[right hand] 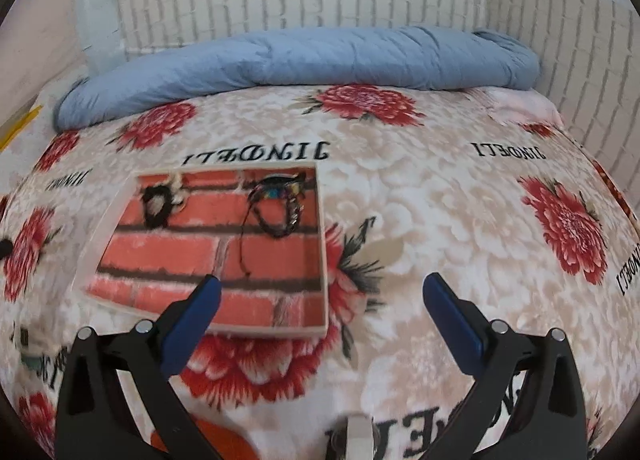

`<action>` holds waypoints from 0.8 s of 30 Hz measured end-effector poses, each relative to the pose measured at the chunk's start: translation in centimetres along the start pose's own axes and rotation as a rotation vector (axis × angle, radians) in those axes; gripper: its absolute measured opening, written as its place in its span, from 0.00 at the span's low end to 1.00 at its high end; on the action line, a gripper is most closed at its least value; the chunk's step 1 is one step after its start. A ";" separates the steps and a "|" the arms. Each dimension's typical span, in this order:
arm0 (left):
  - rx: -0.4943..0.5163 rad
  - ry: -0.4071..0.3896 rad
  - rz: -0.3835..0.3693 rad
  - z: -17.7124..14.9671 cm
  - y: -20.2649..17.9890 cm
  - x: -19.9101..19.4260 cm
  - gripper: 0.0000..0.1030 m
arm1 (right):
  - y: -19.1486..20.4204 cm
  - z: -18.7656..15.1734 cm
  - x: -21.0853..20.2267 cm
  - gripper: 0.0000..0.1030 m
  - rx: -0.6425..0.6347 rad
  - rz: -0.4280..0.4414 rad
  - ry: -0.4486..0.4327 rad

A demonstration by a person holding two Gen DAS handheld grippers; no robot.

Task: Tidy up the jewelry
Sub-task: 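Move both tools back toward the wooden bead bracelet and orange scrunchie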

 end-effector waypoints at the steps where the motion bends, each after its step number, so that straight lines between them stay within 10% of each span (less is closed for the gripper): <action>1: -0.008 -0.008 0.011 -0.3 0.3 -0.4 0.95 | 0.3 -0.4 -0.3 0.96 -0.011 0.002 -0.005; 24: -0.035 0.020 0.066 -14.3 0.8 -2.4 0.95 | 3.3 -12.8 -4.1 0.96 -0.041 0.044 -0.060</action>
Point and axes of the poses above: each gripper's, at about its wrist camera, not at the fingertips, and x roughly the way its jaws point, y to its left, z to its top, the point moved 4 cm from there along x, roughly the way its jaws point, and after that the axes turned 14 degrees about z, right-handed, at the moved point
